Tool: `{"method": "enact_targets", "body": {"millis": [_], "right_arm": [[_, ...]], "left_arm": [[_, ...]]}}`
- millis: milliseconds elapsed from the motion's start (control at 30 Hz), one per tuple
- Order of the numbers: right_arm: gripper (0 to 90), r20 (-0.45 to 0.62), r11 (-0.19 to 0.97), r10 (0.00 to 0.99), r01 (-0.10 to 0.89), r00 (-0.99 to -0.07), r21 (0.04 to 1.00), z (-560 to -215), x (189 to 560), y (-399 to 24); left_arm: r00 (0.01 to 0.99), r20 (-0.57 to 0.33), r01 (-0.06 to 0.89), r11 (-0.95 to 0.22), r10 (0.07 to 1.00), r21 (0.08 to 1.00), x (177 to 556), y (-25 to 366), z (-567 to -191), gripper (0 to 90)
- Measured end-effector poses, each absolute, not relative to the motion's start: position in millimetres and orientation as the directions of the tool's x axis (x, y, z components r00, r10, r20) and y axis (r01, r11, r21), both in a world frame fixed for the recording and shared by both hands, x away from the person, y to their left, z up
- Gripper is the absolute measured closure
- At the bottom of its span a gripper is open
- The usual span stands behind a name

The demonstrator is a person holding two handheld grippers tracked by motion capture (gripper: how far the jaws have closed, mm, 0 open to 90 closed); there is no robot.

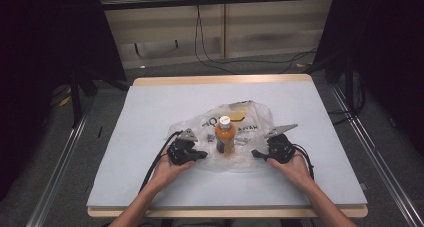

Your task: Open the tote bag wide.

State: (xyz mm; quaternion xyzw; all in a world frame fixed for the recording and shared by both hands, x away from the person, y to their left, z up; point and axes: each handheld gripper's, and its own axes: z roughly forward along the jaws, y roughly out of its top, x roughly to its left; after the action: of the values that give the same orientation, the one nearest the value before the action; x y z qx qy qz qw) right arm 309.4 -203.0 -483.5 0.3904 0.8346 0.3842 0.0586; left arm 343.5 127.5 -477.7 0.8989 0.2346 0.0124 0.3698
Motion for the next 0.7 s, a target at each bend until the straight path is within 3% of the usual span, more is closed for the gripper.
{"method": "enact_targets", "body": {"millis": [133, 233, 700], "right_arm": [[90.0, 0.199, 0.396, 0.668, 0.568, -0.717, 0.721, -482.4, 301.1, -205.8], [90.0, 0.223, 0.314, 0.637, 0.512, -0.738, 0.800, -463.6, 296.6, -206.2], [90.0, 0.200, 0.273, 0.635, 0.459, -0.746, 0.846, -430.9, 256.0, -225.3]], "left_arm": [[0.900, -0.140, 0.388, -0.612, 0.413, 0.689, 336.6, 130.8, -475.7, 90.0], [0.898, -0.150, 0.382, -0.565, 0.413, 0.731, 334.0, 131.1, -465.7, 90.0], [0.905, -0.151, 0.341, -0.464, 0.399, 0.817, 323.7, 133.0, -429.2, 90.0]]}}
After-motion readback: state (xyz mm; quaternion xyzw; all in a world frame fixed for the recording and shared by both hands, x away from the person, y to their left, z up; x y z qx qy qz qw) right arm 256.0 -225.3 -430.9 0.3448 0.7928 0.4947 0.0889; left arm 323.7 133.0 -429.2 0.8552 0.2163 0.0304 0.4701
